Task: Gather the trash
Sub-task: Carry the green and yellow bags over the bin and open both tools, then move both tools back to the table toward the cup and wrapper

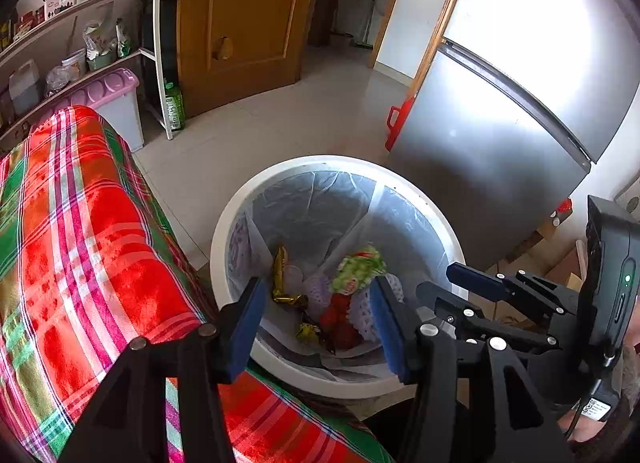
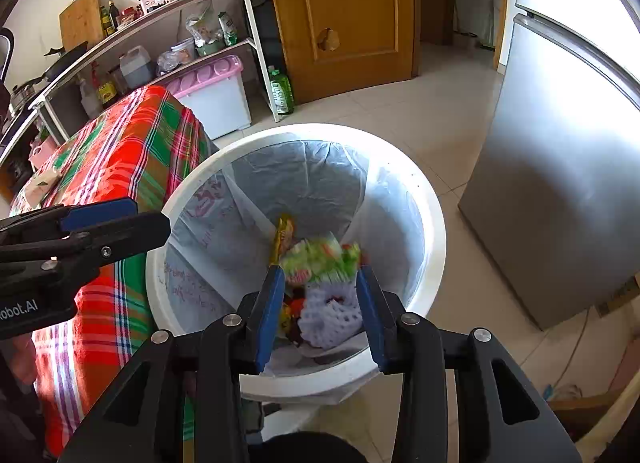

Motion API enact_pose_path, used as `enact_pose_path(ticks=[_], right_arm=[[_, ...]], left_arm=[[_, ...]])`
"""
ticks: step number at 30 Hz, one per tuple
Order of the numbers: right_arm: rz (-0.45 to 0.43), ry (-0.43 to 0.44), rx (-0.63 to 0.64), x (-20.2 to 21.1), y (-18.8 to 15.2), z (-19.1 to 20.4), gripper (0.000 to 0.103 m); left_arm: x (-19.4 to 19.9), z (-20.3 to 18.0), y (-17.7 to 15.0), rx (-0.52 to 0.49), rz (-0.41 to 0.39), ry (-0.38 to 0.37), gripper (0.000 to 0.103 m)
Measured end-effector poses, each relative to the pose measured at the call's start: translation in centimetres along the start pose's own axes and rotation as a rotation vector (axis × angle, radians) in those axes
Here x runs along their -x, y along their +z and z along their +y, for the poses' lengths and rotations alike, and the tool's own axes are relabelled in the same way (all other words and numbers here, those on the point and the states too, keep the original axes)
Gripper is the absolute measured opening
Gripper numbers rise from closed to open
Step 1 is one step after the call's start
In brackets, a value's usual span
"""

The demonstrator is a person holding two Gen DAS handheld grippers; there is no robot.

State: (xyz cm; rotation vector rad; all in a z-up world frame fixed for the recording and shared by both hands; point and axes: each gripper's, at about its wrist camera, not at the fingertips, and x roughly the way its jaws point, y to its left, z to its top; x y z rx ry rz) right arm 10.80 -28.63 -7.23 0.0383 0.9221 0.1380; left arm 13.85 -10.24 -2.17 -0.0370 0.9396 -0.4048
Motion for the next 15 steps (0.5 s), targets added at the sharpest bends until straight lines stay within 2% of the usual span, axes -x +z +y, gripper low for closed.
enact_pose_path(ticks=[6, 15], right_arm=[[-0.034, -0.004, 0.000, 1.3, 0.1, 0.6, 0.039], [-0.104, 0.056, 0.036, 3.6, 0.6, 4.1, 0.039]], left_arm=[[2.3, 1.1, -0.5, 0.015, -0.040, 0.025, 0.059], [7.3, 5.7, -2.3, 0.103, -0.128, 0.125, 0.065]])
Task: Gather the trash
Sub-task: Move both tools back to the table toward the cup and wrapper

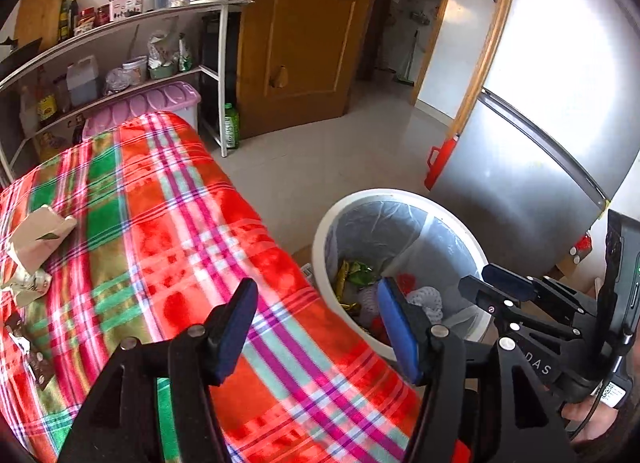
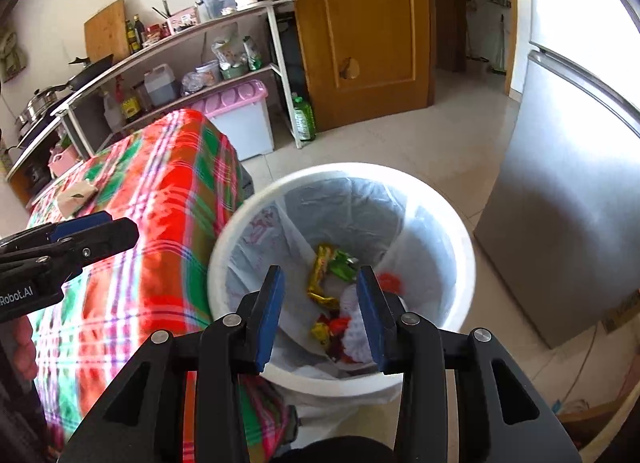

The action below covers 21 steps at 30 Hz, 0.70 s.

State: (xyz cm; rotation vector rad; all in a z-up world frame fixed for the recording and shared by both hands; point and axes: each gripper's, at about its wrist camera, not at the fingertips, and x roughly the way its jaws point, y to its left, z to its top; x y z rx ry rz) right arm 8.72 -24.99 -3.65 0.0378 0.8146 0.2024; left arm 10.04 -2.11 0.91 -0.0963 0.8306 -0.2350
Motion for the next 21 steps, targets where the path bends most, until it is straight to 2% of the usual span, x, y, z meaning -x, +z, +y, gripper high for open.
enact_pose_path(ticks=[7, 21], right_arm=[[-0.053, 0.080, 0.057, 0.9, 1.2, 4.8, 0.039], [-0.046, 0.246, 0.209, -1.0, 2.1, 16.3, 0.039]], left_arm=[[3.3, 5.9, -1.4, 0.101, -0.044, 0.077, 0.067], [9.8, 17.3, -5.4, 0.243, -0.114, 0.304, 0.071]])
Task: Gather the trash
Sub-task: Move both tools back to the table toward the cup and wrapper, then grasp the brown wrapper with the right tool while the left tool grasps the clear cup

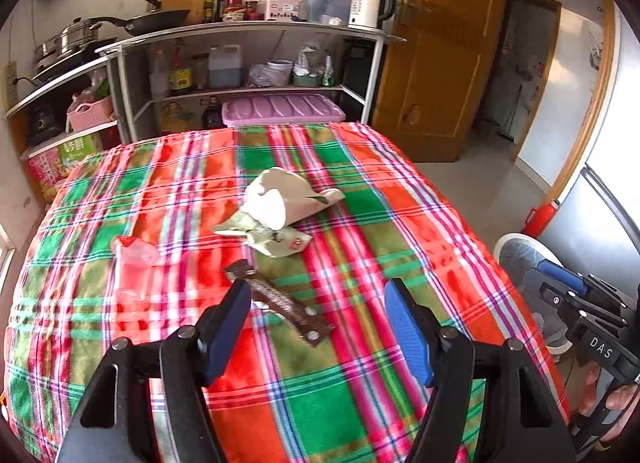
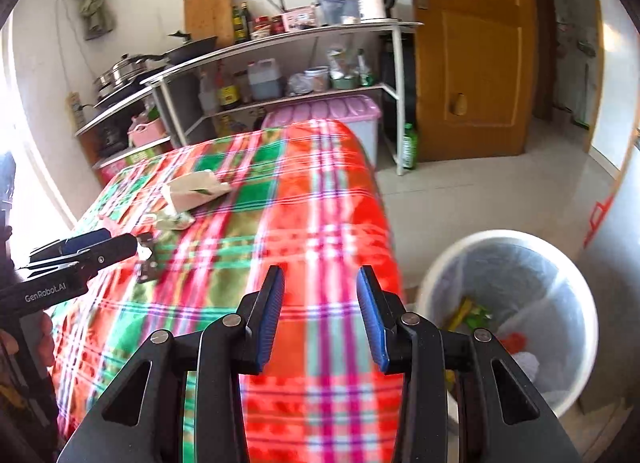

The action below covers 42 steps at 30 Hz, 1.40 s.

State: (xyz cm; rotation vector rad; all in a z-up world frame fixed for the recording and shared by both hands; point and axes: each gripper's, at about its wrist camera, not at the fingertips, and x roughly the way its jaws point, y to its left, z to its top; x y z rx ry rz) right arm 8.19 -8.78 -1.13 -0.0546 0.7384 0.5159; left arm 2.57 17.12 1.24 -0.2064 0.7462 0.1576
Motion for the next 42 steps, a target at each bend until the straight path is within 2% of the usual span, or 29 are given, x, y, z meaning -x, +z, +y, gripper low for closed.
enact_pose_path(ticks=[4, 10, 13, 17, 21, 32, 42], right_arm=[[0.014, 0.047, 0.049, -1.5, 0.5, 3.2, 0.039], [0.043, 0.117, 0.110, -3.7, 1.1, 7.6, 0.039], [0.060, 0.167, 0.124, -4.7, 1.4, 9.5, 0.040], [0.088, 0.211, 0.156, -6.3, 1.7, 11.9, 0.051], [0.105, 0.247, 0.190, -7.3, 1.7, 13.8, 0.051], [0.178, 0.272, 0.249, -10.9, 1.1, 17.0, 0.051], [0.214, 0.246, 0.326, -12.4, 0.5, 18.3, 0.051]], left_arm=[[0.8, 3.4, -0.2, 0.036, -0.018, 0.063, 0.073], [1.1, 7.8, -0.3, 0.087, -0.018, 0.118, 0.075], [0.9, 9.7, -0.4, 0.103, -0.007, 0.132, 0.077], [0.2, 11.7, -0.6, 0.124, 0.017, 0.140, 0.078], [-0.3, 13.3, -0.7, 0.147, 0.024, 0.122, 0.078], [-2.5, 14.5, -0.2, 0.149, 0.061, 0.107, 0.078], [-3.9, 14.3, 0.0, 0.136, 0.088, 0.099, 0.078]])
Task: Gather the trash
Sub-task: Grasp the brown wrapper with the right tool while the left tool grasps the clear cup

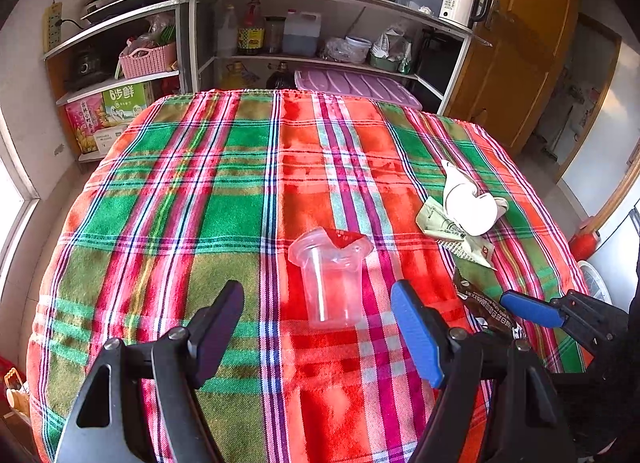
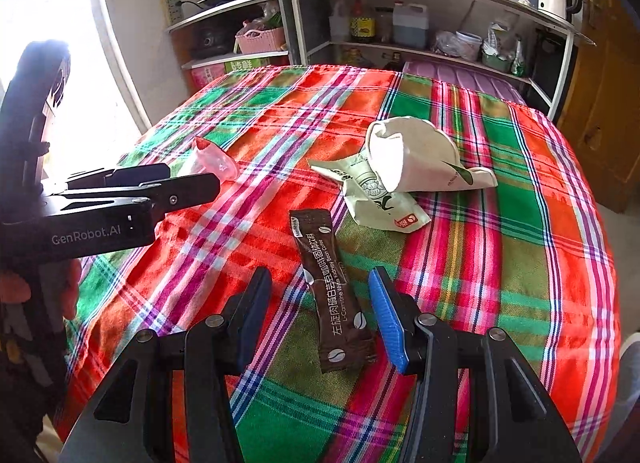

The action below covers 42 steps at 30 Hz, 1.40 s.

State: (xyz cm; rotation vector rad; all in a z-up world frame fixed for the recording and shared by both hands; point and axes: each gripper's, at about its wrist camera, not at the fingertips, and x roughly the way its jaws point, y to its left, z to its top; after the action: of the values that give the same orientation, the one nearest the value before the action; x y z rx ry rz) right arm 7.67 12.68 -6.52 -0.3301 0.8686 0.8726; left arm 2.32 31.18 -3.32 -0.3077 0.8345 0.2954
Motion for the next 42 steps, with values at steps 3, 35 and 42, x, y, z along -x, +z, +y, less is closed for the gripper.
enact_pose_path(ticks=[3, 35, 42], right_arm=[[0.004, 0.004, -0.007, -0.3, -0.1, -0.1, 0.051], [-0.025, 0.001, -0.062, 1.5, -1.1, -1.1, 0.020], [-0.050, -0.007, -0.098, 3.1, -1.6, -2.0, 0.020]], left_arm=[[-0.2, 0.0, -0.1, 0.000, 0.006, -0.007, 0.072], [1.4, -1.0, -0.6, -0.035, -0.016, -0.017, 0.029], [2.6, -2.6, -1.1, -0.062, -0.027, -0.039, 0.029]])
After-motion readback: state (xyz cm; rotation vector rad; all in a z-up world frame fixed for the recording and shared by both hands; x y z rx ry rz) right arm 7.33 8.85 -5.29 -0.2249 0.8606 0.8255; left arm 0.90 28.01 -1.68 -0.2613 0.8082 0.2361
